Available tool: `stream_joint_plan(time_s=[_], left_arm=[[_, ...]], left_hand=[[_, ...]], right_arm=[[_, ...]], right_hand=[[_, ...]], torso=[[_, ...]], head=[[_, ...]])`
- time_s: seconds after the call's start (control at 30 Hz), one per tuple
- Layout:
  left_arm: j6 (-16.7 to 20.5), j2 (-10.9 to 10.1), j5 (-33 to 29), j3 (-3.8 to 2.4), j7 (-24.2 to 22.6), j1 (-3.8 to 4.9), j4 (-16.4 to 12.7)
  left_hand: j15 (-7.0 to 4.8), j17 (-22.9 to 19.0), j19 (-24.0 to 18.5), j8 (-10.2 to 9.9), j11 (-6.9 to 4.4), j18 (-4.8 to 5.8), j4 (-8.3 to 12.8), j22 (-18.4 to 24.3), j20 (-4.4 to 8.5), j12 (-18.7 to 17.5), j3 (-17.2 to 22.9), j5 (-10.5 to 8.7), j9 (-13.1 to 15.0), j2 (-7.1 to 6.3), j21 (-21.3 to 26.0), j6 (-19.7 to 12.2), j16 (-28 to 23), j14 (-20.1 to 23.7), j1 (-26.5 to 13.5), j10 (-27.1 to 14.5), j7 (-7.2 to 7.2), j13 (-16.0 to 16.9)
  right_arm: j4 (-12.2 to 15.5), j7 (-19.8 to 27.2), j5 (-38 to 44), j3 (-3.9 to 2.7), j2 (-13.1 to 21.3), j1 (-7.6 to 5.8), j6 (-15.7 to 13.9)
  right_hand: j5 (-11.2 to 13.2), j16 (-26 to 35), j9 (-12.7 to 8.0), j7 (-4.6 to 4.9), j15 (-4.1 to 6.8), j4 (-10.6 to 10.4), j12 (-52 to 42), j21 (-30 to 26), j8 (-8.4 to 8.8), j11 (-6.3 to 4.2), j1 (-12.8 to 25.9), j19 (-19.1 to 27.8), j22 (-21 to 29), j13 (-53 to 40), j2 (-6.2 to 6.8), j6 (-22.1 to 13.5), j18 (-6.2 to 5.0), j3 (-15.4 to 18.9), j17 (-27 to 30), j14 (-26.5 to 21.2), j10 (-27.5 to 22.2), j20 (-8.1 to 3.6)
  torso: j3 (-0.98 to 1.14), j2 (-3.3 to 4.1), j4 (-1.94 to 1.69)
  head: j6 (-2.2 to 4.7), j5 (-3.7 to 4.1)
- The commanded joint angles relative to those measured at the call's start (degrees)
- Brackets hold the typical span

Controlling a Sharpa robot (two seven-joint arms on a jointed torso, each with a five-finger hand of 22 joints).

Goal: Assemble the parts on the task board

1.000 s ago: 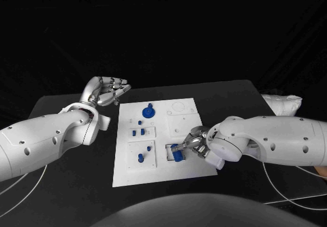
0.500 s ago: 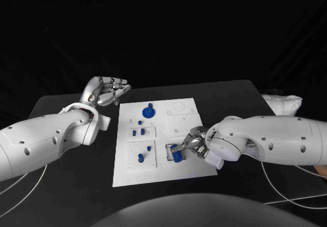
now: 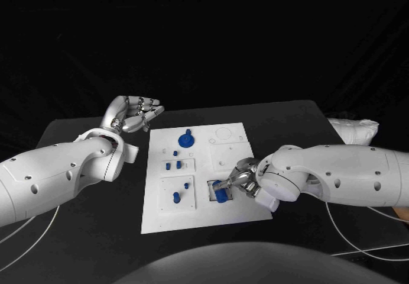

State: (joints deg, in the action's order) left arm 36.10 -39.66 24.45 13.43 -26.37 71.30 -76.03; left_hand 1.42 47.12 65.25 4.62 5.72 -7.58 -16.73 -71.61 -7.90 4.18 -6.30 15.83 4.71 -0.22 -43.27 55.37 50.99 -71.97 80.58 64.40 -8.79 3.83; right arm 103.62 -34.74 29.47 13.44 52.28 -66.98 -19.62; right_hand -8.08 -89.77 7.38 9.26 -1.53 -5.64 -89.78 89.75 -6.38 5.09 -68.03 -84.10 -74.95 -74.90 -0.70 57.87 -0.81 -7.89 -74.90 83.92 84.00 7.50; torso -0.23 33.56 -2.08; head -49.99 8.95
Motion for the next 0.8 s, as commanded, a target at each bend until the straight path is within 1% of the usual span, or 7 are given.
stream_joint_plan(time_s=[0.03, 0.17, 0.3, 0.53, 0.8], left_arm=[[-0.8, 0.1, 0.3, -0.04, -0.2, 0.05, -0.1], [-0.8, 0.1, 0.3, -0.04, -0.2, 0.05, -0.1], [-0.8, 0.1, 0.3, -0.04, -0.2, 0.05, -0.1], [-0.9, 0.1, 0.3, -0.04, -0.2, 0.05, -0.1], [-1.0, 0.1, 0.3, -0.04, -0.2, 0.05, -0.1]], left_hand=[[0.24, -0.1, 0.4, -0.2, 0.02, -0.82, 0.0, 0.1, 0.11, -0.1, -0.2, 0.37, -0.1, 0.46, 0.2, -0.2, -0.3, -0.1, -0.1, -0.1, -0.28, 0.0], [0.24, -0.1, 0.4, -0.2, 0.02, -0.82, 0.0, 0.1, 0.11, -0.1, -0.2, 0.37, -0.1, 0.46, 0.2, -0.2, -0.3, -0.1, -0.1, -0.1, -0.28, 0.0], [0.24, -0.1, 0.4, -0.2, 0.02, -0.82, 0.0, 0.1, 0.11, -0.1, -0.2, 0.37, -0.1, 0.46, 0.2, -0.2, -0.3, -0.1, -0.1, -0.1, -0.28, 0.0], [0.24, -0.1, 0.4, -0.2, 0.02, -0.82, 0.0, 0.1, 0.11, -0.1, -0.2, 0.37, -0.1, 0.46, 0.2, -0.2, -0.3, -0.1, -0.1, -0.1, -0.28, 0.0], [0.24, -0.1, 0.4, -0.2, 0.02, -0.82, 0.0, 0.1, 0.11, -0.1, -0.2, 0.37, -0.1, 0.46, 0.2, -0.2, -0.3, -0.1, -0.1, -0.1, -0.28, 0.0]], right_arm=[[0.0, -0.2, 0.6, 0.04, -0.1, 0.07, 0.6], [-0.1, -0.4, 0.6, 0.04, -0.2, 0.07, 0.8], [-0.1, -0.5, 0.6, 0.04, -0.2, 0.07, 1.0], [-0.1, -0.4, 0.5, 0.04, -0.2, 0.06, 1.0], [0.2, -0.3, 0.5, 0.04, -0.1, 0.06, 0.4]], right_hand=[[0.4, -0.2, -0.2, 0.21, -0.33, -0.1, -0.2, 0.3, 0.37, 0.42, 0.6, -5.9, -15.1, -15.1, 0.9, -0.8, 0.81, 0.8, -15.1, 6.1, 6.0, 0.43], [0.7, -0.2, -0.3, 0.72, -0.47, -0.6, -0.2, 0.3, 0.74, 0.89, 1.3, -5.9, -15.1, -15.1, 1.42, -2.2, 0.81, 2.1, -15.1, 6.1, 6.0, 0.59], [1.6, -0.2, -0.2, 1.04, -0.59, -1.2, -0.2, 0.3, 0.63, 1.2, 2.0, -5.9, -15.1, -15.1, 1.91, -3.2, 0.81, 3.5, -15.1, 6.1, 6.0, 0.71], [2.2, -0.2, -0.1, 1.31, -0.68, -1.7, -0.2, 0.3, 0.39, 1.45, 2.3, -5.9, -15.1, -15.1, 2.28, -4.4, 0.81, 4.9, -15.1, 6.1, 6.0, 0.82], [2.3, -0.2, -0.1, 1.35, -0.69, -1.7, -0.2, 0.3, 0.3, 1.5, 2.4, -5.9, -15.1, -15.1, 2.28, -4.6, 0.81, 5.1, -15.1, 6.1, 6.0, 0.84]], torso=[[-0.03, 0.01, 0.01], [0.0, -0.02, 0.01], [0.0, -0.02, -0.01], [-0.02, -0.01, 0.0], [0.01, -0.01, 0.05]], head=[[-0.01, 0.07], [-0.01, 0.04], [-0.01, 0.02], [-0.01, -0.02], [-0.01, -0.08]])
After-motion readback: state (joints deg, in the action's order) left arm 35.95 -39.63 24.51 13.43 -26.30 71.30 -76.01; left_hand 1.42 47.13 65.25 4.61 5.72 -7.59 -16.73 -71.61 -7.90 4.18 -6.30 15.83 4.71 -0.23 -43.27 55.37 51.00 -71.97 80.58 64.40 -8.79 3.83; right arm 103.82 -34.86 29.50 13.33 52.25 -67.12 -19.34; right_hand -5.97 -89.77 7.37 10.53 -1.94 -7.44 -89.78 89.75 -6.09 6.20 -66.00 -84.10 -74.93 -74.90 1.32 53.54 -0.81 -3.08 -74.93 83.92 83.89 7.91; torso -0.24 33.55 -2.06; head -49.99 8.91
